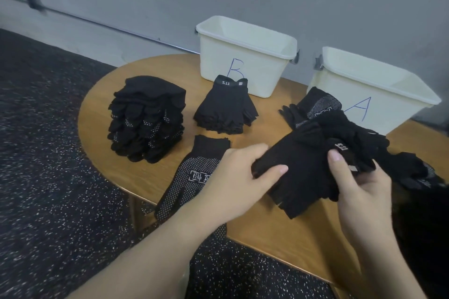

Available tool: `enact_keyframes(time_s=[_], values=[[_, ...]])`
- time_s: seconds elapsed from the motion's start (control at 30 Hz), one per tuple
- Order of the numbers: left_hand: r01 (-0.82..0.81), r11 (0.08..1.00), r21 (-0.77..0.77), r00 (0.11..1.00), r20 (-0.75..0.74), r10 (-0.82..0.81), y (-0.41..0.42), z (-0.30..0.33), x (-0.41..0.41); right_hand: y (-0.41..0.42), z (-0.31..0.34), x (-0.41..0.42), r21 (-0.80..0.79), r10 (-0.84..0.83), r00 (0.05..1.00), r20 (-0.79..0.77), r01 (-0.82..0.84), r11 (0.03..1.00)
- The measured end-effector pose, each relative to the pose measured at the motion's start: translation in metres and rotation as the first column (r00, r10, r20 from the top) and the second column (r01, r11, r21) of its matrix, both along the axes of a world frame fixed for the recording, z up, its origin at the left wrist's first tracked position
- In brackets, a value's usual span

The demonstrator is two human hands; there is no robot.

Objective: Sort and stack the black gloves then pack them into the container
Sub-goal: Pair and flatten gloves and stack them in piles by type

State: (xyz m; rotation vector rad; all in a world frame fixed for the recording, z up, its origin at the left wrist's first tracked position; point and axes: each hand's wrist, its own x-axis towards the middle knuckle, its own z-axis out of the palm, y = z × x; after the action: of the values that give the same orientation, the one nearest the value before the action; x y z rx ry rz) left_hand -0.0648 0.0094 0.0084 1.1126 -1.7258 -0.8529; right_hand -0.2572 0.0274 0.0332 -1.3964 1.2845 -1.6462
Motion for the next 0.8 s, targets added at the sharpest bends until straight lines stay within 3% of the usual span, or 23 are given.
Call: enact_keyframes(time_s=[0.1,0.27,0.43,0.57,0.8], values=[[-0.109,0.993,-0.039,0.993,0.034,0.11,-0.014,0.003,0.016,-0.036,0.003,0.022,0.054,0.054,0.998,0.034,-0.056,0.997],[-0.338,0.941,0.032,0.938,-0.076,0.34,-0.061,0.01,0.051,-0.125,0.013,0.064,0.14,0.145,0.988,-0.053,-0.136,0.981],[-0.354,0.928,0.12,0.928,-0.083,0.364,-0.093,0.012,0.063,-0.196,0.016,0.092,0.277,0.277,0.952,-0.131,-0.233,0.932],[-0.364,0.908,0.207,0.922,-0.055,0.382,-0.111,0.003,0.059,-0.232,0.009,0.095,0.347,0.281,0.938,-0.202,-0.199,0.917],[-0.489,0.85,0.195,0.866,-0.005,0.5,-0.122,-0.016,0.05,-0.254,-0.015,0.102,0.383,0.262,0.926,-0.27,-0.146,0.912]])
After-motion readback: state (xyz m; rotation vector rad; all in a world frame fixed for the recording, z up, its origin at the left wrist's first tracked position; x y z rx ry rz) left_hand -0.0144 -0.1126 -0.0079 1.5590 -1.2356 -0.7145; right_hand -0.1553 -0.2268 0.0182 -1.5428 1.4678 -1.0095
